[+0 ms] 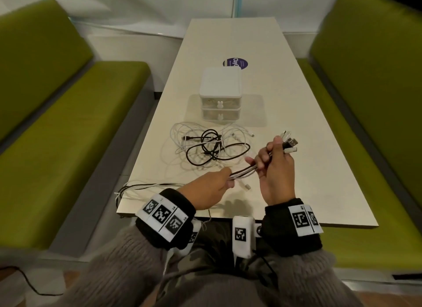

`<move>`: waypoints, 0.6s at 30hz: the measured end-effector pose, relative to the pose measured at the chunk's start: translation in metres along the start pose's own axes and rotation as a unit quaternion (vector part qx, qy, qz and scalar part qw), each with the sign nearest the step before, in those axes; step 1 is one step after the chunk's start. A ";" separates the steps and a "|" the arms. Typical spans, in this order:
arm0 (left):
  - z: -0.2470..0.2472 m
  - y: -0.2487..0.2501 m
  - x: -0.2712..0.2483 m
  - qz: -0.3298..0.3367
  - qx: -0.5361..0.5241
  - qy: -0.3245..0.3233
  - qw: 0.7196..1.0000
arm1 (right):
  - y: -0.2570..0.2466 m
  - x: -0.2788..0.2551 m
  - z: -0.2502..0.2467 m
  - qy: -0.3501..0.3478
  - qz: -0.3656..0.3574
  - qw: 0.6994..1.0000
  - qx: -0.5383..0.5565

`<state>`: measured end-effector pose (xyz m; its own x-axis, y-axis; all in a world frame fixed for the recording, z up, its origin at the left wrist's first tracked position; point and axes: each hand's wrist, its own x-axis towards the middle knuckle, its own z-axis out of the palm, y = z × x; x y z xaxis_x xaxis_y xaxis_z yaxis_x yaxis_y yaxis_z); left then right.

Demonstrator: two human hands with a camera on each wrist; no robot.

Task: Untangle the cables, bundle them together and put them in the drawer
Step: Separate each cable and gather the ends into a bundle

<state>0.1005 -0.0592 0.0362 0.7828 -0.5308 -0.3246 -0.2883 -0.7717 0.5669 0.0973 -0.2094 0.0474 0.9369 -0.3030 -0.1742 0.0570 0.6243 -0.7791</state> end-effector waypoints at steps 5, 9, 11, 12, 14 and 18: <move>-0.016 -0.023 -0.008 -0.027 -0.050 -0.081 0.995 | -0.001 0.004 -0.004 0.017 0.016 1.000 -0.020; -0.057 -0.020 0.002 0.020 -0.082 0.055 0.995 | 0.000 0.007 -0.011 0.020 0.053 0.998 -0.027; -0.072 -0.016 0.017 0.044 -0.006 0.064 0.997 | 0.002 0.005 -0.012 0.022 0.075 0.996 -0.033; -0.077 -0.014 0.027 0.054 0.043 0.033 0.997 | 0.003 0.005 -0.012 0.021 0.084 0.996 -0.038; -0.080 -0.009 0.047 0.066 0.120 -0.051 0.989 | 0.004 0.004 -0.012 0.016 0.096 0.994 -0.049; -0.066 -0.003 0.078 0.083 0.207 -0.184 0.957 | 0.002 0.004 -0.014 0.003 0.107 0.992 -0.068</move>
<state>0.1990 -0.0753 0.0591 0.4818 -0.6870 -0.5440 -0.6455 -0.6981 0.3098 0.0964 -0.2192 0.0368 0.9202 -0.1790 -0.3481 -0.1903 0.5725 -0.7975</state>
